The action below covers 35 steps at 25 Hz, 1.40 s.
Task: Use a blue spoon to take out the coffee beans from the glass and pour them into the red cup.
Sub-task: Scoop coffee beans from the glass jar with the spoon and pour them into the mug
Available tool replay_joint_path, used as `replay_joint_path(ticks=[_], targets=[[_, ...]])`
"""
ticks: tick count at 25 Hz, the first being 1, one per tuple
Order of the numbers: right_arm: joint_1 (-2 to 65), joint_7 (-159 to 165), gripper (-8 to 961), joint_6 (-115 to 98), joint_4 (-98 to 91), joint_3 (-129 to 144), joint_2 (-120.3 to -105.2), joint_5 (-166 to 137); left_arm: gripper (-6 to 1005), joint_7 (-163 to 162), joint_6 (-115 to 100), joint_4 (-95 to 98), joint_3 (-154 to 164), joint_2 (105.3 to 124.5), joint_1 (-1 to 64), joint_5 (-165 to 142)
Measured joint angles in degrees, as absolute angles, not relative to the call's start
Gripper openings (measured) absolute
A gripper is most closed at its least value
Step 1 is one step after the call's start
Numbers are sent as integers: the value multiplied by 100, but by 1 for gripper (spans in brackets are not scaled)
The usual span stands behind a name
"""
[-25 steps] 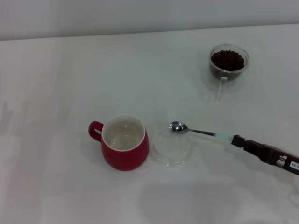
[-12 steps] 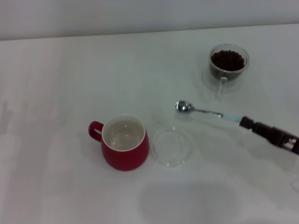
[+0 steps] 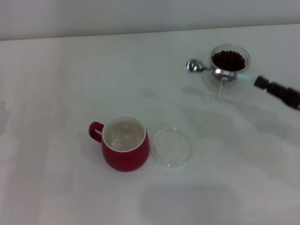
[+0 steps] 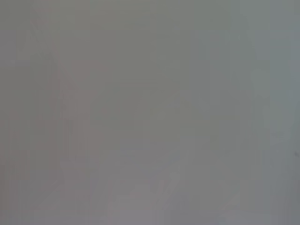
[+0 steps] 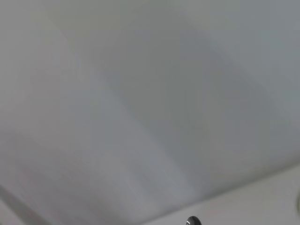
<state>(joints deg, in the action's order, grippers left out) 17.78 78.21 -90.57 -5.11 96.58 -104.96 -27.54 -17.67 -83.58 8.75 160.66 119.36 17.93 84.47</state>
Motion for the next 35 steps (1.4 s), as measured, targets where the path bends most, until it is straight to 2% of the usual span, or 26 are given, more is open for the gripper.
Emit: replay_joint_path(ticks=[1, 3, 8, 12, 13, 14, 20, 28, 35], targets=[[1805, 7813, 147, -9036, -648, 9544, -10383, -2774, 892, -1766, -8358, 876, 16055, 11936, 1794, 8446], [1819, 7805, 147, -9014, -704, 9500, -10325, -2778, 892, -1767, -8358, 878, 16038, 11935, 1794, 8447], [1994, 7760, 147, -8860, -823, 9472, -9969, -2790, 892, -1767, -8358, 892, 15933, 11929, 1803, 8446], [2243, 7794, 146, -8719, -825, 9496, -9619, -2931, 893, -1767, -8358, 889, 15926, 11927, 1838, 8446], [2406, 7861, 146, -8639, -826, 9485, -9450, -3133, 893, -1767, -8358, 880, 15921, 11927, 1854, 8446], [2406, 7861, 146, -8639, -826, 9485, -9450, -3133, 893, -1767, -8358, 880, 15921, 11927, 1854, 8446], [2899, 8188, 147, -8172, -820, 9478, -9027, -3966, 893, -1767, -8358, 881, 15916, 11927, 1874, 8446], [3306, 8414, 147, -7738, -813, 9480, -8694, -4564, 892, -1766, -8353, 905, 15917, 11936, 1872, 8446], [3519, 8556, 146, -7569, -826, 9481, -8516, -5074, 892, -1767, -8349, 911, 15888, 11936, 1883, 8452]])
